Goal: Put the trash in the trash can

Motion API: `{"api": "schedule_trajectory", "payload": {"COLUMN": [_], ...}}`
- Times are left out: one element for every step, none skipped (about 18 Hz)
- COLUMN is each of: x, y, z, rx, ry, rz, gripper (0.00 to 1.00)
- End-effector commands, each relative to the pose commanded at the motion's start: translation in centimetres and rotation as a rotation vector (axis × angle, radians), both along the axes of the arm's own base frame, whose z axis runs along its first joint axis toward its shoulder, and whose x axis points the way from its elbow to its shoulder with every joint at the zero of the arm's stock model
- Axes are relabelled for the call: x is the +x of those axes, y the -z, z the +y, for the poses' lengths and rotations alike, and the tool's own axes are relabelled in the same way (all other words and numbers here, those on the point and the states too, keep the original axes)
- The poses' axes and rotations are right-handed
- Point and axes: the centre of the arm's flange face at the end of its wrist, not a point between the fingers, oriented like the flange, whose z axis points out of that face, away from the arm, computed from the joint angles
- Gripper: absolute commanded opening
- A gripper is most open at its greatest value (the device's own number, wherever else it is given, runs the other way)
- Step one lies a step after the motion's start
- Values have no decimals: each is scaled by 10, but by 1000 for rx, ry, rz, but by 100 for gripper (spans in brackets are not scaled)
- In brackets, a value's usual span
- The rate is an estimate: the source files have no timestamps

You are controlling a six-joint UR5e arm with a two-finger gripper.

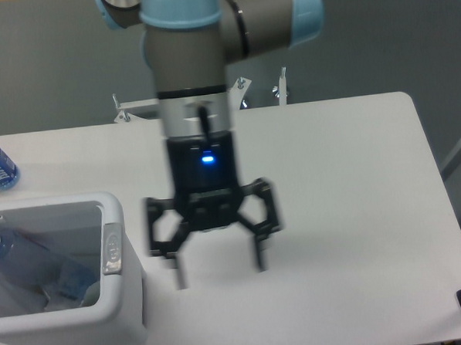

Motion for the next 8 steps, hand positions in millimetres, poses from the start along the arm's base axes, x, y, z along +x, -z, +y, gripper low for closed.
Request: {"api": "schedule_trajectory", "payload": {"x": [-4,-7,-11,-13,-15,-18,-21,-23], "y": [8,10,12,19,18,18,17,15], "z": [-8,-21,-33,-43,-54,-61,-66,-70], "rx": [-63,-132,-201,-264,-308,-332,-339,-338], "ry": [16,36,67,116,156,172,171,165], "rz": [8,17,21,21,31,33,31,29], "gripper": [100,100,100,100,100,100,100,100]}}
